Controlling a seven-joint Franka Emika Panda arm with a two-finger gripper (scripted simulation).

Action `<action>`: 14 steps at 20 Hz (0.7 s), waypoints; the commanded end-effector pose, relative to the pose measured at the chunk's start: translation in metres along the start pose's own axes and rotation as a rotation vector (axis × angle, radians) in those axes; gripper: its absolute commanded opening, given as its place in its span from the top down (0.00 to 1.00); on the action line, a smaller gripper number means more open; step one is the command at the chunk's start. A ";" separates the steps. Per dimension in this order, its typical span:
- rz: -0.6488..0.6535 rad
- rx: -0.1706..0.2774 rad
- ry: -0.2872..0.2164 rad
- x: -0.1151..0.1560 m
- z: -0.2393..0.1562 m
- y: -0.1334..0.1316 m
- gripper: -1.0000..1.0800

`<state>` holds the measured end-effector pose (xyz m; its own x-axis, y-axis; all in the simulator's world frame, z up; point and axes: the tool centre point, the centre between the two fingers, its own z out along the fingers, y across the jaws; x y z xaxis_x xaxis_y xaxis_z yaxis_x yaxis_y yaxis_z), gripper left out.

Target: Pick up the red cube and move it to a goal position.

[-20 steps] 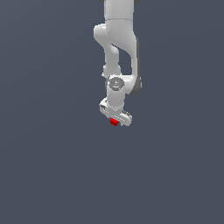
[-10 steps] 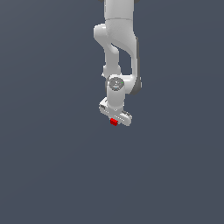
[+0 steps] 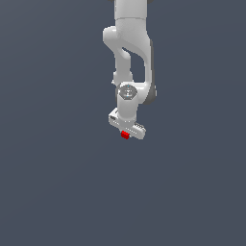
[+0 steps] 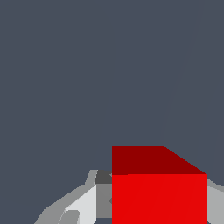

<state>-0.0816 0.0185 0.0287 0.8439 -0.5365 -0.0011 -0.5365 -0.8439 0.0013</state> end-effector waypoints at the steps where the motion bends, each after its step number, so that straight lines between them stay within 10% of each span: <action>1: 0.000 0.001 0.001 0.008 -0.007 -0.006 1.00; 14: 0.000 0.001 0.001 0.055 -0.045 -0.039 1.00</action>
<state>-0.0185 0.0218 0.0707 0.8439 -0.5365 0.0003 -0.5365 -0.8439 0.0005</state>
